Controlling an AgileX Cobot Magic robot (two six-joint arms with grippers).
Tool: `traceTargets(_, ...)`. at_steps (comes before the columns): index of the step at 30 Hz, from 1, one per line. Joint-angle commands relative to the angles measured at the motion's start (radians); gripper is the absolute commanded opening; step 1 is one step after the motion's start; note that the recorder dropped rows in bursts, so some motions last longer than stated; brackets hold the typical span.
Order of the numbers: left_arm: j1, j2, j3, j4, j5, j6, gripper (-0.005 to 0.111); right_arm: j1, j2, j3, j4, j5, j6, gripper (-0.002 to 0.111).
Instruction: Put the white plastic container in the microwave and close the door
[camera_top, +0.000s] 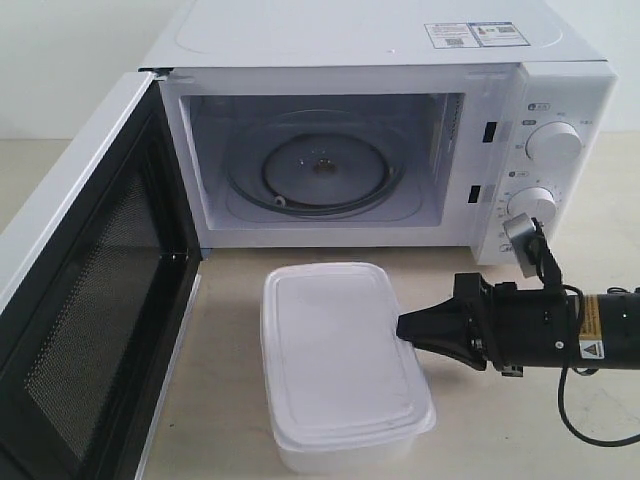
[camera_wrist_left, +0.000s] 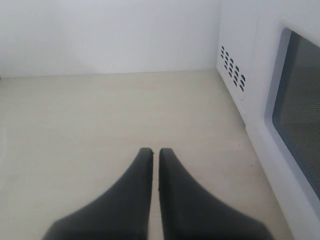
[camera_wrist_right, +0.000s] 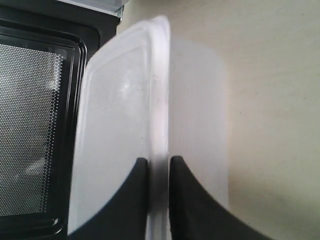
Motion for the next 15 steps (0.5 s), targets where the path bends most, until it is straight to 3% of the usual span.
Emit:
traceTargets(1,-0.008,-0.003,0.003,-0.007,-0.004,-0.009,0.004,0.002,-0.005,0.001,-0.007,-0.005,-0.024,0.000)
traceTargets(15,-0.008,-0.003,0.003,-0.007,-0.004,-0.009,0.004,0.002,-0.005,0.013,0.086,-0.103,-0.022,0.000)
